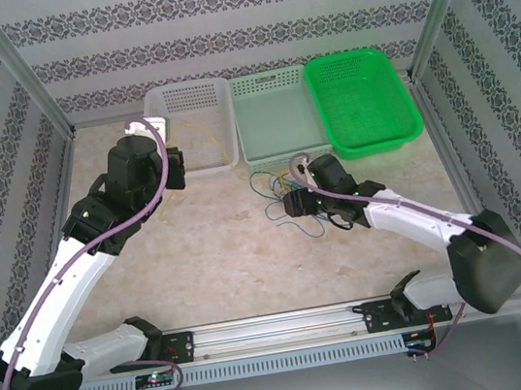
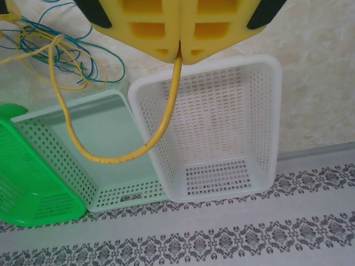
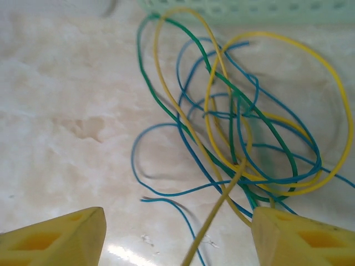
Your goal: Untangle the cables
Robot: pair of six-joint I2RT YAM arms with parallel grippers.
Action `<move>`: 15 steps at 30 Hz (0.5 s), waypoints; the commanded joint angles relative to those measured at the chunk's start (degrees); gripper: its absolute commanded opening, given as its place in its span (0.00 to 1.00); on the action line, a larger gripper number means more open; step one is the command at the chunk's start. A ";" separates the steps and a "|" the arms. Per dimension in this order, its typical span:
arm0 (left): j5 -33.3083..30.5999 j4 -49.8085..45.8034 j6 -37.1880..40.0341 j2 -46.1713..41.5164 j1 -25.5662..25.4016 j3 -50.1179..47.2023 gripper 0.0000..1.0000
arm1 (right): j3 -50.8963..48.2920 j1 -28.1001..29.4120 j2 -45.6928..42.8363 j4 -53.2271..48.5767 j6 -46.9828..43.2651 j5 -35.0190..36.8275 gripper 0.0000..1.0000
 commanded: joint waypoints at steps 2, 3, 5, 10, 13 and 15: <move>3.14 3.30 -2.00 1.36 -0.03 -1.05 0.00 | -1.69 -0.04 -7.84 2.59 4.28 -1.99 0.75; 3.57 4.25 -2.17 1.75 0.00 -1.18 0.00 | -2.14 -0.13 -8.96 3.03 5.53 -2.54 0.76; 4.83 6.21 -2.77 3.09 -0.08 -1.36 0.00 | -3.31 -0.37 -11.41 4.62 9.29 -4.14 0.76; 6.38 9.85 -3.10 7.10 -0.15 -1.36 0.00 | -2.46 -0.81 -12.86 5.61 20.62 -8.60 0.76; 6.59 11.85 -3.23 9.41 -0.20 -1.95 0.00 | -2.34 -1.34 -13.11 8.40 29.03 -10.23 0.76; 7.02 12.82 -3.49 10.80 -0.42 -2.29 0.00 | -2.29 -2.18 -12.94 10.89 34.33 -11.63 0.76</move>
